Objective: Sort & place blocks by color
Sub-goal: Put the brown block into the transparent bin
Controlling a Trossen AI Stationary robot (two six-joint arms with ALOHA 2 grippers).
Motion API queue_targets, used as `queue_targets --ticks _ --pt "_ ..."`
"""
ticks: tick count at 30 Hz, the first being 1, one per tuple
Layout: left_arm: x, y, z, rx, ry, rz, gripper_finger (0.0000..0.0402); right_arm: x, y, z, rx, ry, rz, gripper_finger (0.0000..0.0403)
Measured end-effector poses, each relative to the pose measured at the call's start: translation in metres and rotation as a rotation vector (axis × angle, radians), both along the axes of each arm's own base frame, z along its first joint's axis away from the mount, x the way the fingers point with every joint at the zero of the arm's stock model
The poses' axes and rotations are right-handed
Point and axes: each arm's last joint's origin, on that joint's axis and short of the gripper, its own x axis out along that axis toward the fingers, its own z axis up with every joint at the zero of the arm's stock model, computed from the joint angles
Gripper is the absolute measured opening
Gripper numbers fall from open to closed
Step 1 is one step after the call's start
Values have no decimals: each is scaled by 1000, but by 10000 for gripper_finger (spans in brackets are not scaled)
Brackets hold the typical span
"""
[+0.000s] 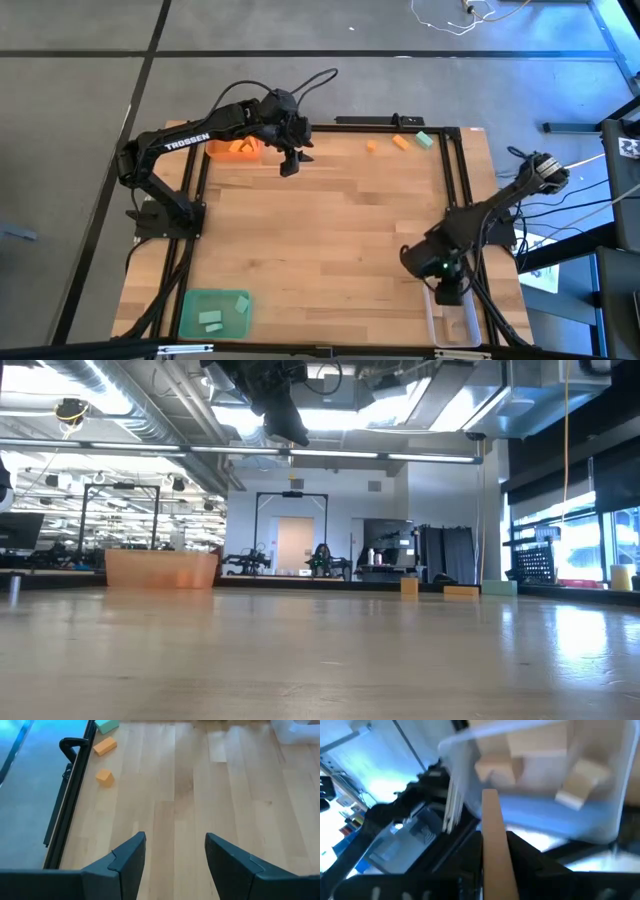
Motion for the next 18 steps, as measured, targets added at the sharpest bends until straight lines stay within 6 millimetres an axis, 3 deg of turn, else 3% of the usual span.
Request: queue_targets --ticks 4,10,18 --pt "0 0 0 -5 0 4 195 -4 -1 -30 -8 0 -27 61" --pt "0 0 0 -7 -1 5 195 -17 -8 -57 -31 48 -25 61" --pt "0 0 0 -23 -2 18 195 -21 -11 -66 -40 63 -22 98"
